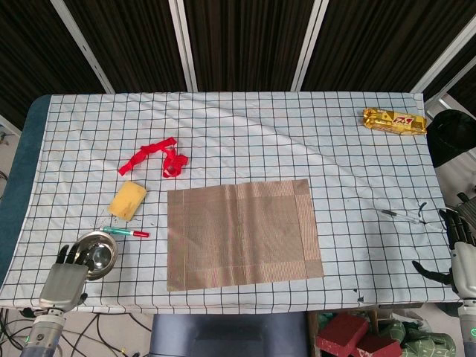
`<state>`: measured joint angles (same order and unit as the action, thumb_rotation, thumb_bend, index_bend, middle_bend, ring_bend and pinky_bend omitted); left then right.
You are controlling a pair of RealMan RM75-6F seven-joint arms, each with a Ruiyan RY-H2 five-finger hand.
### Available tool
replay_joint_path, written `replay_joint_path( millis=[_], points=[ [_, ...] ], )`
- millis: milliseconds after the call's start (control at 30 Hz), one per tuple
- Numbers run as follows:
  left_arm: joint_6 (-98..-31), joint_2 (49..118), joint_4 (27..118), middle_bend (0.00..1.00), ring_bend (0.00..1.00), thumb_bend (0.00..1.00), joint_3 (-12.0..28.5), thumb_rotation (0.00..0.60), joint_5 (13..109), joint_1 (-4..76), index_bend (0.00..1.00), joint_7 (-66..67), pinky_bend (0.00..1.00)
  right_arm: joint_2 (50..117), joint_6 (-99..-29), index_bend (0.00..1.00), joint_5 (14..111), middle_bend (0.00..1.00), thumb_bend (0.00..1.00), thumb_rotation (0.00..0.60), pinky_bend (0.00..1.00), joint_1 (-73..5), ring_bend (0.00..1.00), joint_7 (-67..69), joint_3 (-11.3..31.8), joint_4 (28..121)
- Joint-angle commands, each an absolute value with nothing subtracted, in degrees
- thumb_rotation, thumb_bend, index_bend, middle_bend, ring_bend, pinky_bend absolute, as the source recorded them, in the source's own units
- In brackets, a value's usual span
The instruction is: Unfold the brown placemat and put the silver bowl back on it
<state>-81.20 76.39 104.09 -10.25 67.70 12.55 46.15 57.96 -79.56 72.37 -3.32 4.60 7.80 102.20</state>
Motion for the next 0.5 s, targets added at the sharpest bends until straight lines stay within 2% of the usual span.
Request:
replay_joint_path(
  millis=[33,233,500],
  points=[
    [-80.14,77.74,102.97,0.18,0.04,0.15,-8.92,0.600,66.39,13.04,0.42,47.30,0.09,57.90,-79.52,0.07,72.26,0.00,0.10,0.600,0.16,-3.31,0.00,4.72,7.86,102.20],
    [-77.92,80.36,101.13,0.18,0.04,0.21,-6.56,0.600,63.83,14.23,0.44,49.28,0.09,57.81,-79.26,0.08,72.14,0.00,0.10,0.600,0.16,-3.38,0.00,4.83,7.86,102.30],
    [-75.79,82.94,99.06,0.21,0.06,0.44,-5.62,0.600,62.27,15.53,0.52,51.92,0.09,57.60,-79.17,0.08,71.75,0.00,0.10,0.600,0.16,-3.39,0.00,5.35,8.12,102.28]
  ],
)
